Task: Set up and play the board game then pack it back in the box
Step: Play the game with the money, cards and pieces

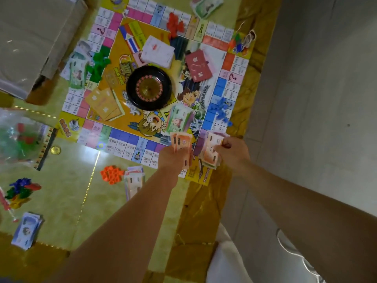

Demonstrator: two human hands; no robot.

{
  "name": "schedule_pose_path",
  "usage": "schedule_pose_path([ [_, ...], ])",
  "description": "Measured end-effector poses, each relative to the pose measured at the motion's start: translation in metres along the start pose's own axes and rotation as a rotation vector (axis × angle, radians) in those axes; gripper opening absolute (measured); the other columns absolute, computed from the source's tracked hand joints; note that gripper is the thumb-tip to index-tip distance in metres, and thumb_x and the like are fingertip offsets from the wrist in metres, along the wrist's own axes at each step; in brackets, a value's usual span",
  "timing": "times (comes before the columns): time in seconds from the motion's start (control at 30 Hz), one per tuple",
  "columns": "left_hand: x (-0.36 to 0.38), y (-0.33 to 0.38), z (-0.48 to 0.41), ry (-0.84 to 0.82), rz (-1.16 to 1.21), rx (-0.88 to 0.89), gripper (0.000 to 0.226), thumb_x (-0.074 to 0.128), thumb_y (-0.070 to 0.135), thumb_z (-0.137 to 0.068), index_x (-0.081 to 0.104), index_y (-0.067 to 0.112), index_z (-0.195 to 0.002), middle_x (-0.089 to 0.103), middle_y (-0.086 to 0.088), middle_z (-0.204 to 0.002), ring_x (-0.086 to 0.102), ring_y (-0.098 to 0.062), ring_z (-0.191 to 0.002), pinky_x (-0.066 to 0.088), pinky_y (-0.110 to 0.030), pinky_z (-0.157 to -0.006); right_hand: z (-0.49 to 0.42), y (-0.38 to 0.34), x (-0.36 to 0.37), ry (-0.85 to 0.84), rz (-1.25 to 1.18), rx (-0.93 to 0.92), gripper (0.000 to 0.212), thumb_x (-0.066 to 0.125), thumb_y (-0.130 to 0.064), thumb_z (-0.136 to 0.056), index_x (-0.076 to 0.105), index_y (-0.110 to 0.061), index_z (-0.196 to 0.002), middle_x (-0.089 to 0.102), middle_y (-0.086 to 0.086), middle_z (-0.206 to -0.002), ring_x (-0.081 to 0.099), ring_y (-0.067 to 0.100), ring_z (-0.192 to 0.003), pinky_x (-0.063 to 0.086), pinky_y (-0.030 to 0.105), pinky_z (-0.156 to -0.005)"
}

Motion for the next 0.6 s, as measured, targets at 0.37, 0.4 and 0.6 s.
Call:
schedule_pose_path([
  [0.37, 0.031, -0.004, -0.017, -0.067, -0.050, -0.088, 0.005, 0.072, 0.012, -0.082, 0.067, 0.014, -0.084, 0.071, -0.019, -0.097, 0.068, -0.033, -0.087, 0.056, -0.049, -0.082, -0.010, 0.015, 0.000, 0.182, -0.086, 0.048, 0.029, 0.067, -0.019, -0.087, 0.044, -0.016, -0.104, 0.058, 0.001, -0.087, 0.059, 0.017, -0.076, 0.049, 0.031, -0.058],
  [0.4, 0.030, -0.003, -0.018, -0.054, -0.047, -0.089, 0.006, 0.072, 0.011, -0.081, 0.067, 0.014, -0.082, 0.071, -0.017, -0.094, 0.068, -0.034, -0.089, 0.056, -0.050, -0.083, -0.009, 0.009, -0.001, 0.175, -0.130, -0.002, 0.026, 0.066, -0.023, -0.088, 0.045, -0.017, -0.102, 0.057, -0.002, -0.083, 0.058, 0.014, -0.073, 0.048, 0.028, -0.058],
  [0.6, 0.033, 0.021, -0.021, -0.084, -0.010, -0.071, 0.010, 0.073, 0.008, -0.079, 0.067, 0.012, -0.086, 0.069, -0.015, -0.090, 0.067, -0.035, -0.091, 0.054, -0.049, -0.082, -0.018, -0.036, 0.014, -0.223, -0.256, -0.151, 0.025, 0.069, -0.033, -0.087, 0.063, -0.008, -0.088, 0.065, 0.006, -0.087, 0.060, 0.014, -0.077, 0.046, 0.024, -0.069],
])
Point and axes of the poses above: each hand's wrist, its own z-axis away from the middle knuckle, its own x-axis out of the palm, y = z × x, the point moved 7 cm from there along -z, towards the middle knuckle
